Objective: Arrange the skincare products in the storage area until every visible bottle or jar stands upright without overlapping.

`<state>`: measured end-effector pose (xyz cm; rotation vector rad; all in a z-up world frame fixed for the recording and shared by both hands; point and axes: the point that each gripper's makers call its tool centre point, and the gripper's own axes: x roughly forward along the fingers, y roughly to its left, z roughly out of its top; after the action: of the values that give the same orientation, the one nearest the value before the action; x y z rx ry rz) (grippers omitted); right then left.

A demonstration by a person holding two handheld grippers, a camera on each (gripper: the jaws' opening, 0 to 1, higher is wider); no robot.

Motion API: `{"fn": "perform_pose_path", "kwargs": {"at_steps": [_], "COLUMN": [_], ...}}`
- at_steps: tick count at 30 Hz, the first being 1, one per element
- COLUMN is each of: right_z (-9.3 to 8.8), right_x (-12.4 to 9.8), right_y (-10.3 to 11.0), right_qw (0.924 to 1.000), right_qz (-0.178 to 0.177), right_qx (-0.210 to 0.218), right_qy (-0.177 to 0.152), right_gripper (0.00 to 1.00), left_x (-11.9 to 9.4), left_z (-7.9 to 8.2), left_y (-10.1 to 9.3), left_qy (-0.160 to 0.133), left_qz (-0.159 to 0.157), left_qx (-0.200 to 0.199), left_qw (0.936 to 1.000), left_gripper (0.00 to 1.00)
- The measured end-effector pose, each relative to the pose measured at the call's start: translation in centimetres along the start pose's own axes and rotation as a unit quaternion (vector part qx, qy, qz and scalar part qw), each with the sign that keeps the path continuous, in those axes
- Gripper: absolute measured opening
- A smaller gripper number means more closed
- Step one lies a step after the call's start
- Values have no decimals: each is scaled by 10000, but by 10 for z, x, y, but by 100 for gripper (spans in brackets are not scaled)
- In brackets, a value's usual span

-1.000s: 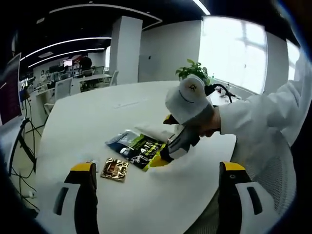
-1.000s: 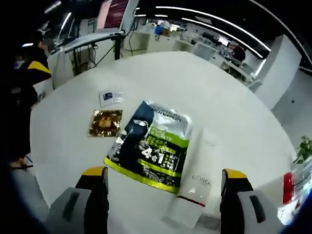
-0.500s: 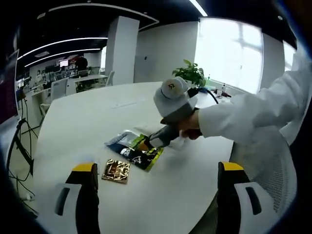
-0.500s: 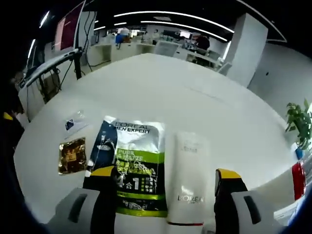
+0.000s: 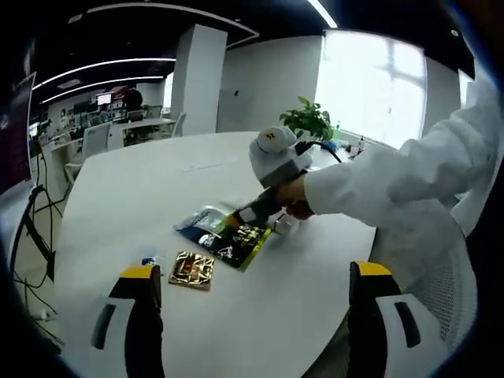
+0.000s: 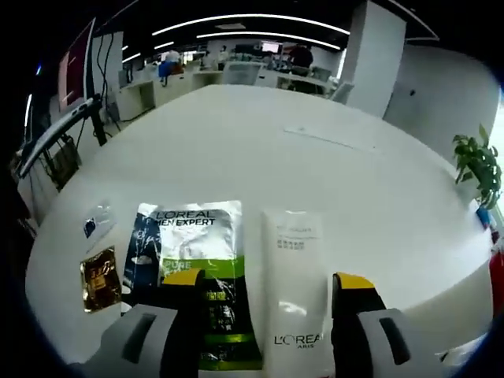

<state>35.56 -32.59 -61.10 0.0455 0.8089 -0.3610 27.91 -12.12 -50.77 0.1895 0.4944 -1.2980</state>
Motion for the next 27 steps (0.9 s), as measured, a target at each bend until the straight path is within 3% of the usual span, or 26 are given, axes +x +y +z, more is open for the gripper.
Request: {"fn": "perform_pose_path", "kwargs": {"at_steps": [2,3,6,11,18,27], "right_z": [4,0,-6,-3,-2,0], "right_x": [-4,-4,-2,-2,-3,-4], "right_y": [-16,-16,-11,-10,-13,10], "right_qw": [9988,9987,9996,9994,9991,9994], "right_qz": [-442,-427,-241,-283,-397,5], "right_qx": [-130,-259,177,160,35,-209], "right_qy": [-192,-133,1,-81,-123,-274], "right_gripper": [51,45,48,46,28,23], "left_x": [0,0,-1,1,2,7], "left_z": [-1,-1,-1,-3,-7,0], "left_y": [0,1,0,-2,-2,-8], "left_qy": [17,18,2,36,93,3], "left_qz": [9,23,26,19,20,-105], "left_qx": [-18,-24,-37,-63,-105,-133], "left_qw": [10000,10000,10000,10000,9999,9999], "left_gripper": [92,92,92,91,91,89]}}
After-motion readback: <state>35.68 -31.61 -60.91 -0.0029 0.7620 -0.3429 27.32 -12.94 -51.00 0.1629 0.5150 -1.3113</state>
